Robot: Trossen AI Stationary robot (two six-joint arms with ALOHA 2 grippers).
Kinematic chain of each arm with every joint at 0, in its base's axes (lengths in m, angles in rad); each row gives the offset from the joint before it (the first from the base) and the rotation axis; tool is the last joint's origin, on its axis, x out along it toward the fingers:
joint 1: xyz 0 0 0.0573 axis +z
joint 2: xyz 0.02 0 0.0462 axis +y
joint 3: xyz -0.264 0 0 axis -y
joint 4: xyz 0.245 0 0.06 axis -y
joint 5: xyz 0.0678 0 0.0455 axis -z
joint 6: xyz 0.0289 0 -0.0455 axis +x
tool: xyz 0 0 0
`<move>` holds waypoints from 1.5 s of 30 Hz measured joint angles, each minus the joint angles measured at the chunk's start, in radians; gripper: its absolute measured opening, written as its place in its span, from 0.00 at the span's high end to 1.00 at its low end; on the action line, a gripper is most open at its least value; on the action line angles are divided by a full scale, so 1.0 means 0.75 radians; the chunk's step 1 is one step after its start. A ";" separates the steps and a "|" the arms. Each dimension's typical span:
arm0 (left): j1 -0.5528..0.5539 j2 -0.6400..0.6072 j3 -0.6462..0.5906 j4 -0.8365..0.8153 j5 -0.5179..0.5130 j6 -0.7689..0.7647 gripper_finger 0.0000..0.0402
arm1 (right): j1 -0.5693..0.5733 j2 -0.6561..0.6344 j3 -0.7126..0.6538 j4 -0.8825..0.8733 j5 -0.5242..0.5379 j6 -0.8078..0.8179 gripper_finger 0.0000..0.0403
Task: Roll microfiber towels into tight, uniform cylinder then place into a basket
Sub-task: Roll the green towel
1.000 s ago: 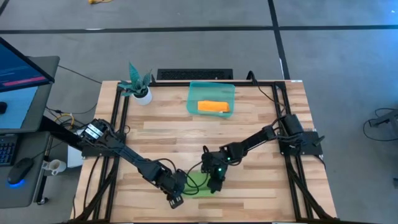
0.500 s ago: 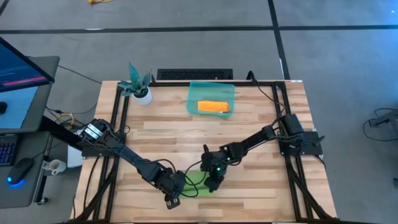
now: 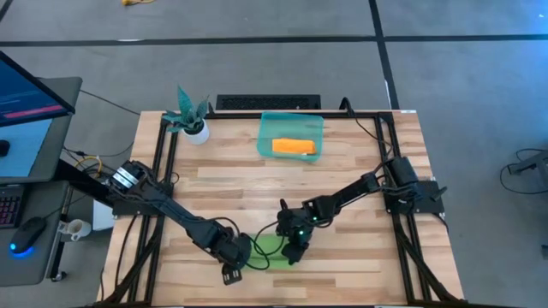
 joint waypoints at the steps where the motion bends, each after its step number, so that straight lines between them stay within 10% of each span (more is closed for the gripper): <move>1: -0.001 -0.019 0.000 -0.043 -0.016 0.000 0.64 | 0.000 0.000 0.000 -0.001 -0.002 -0.008 0.97; 7: -0.048 -0.129 -0.001 -0.170 -0.226 0.012 0.66 | -0.001 0.000 0.000 -0.002 -0.001 -0.009 0.97; 14: -0.169 -0.095 0.003 0.185 -0.458 0.277 0.66 | -0.004 0.000 -0.001 0.010 -0.011 0.006 0.97; 45: -0.129 0.062 0.007 0.267 -0.674 0.533 0.66 | -0.007 0.001 -0.004 0.028 -0.062 0.017 0.97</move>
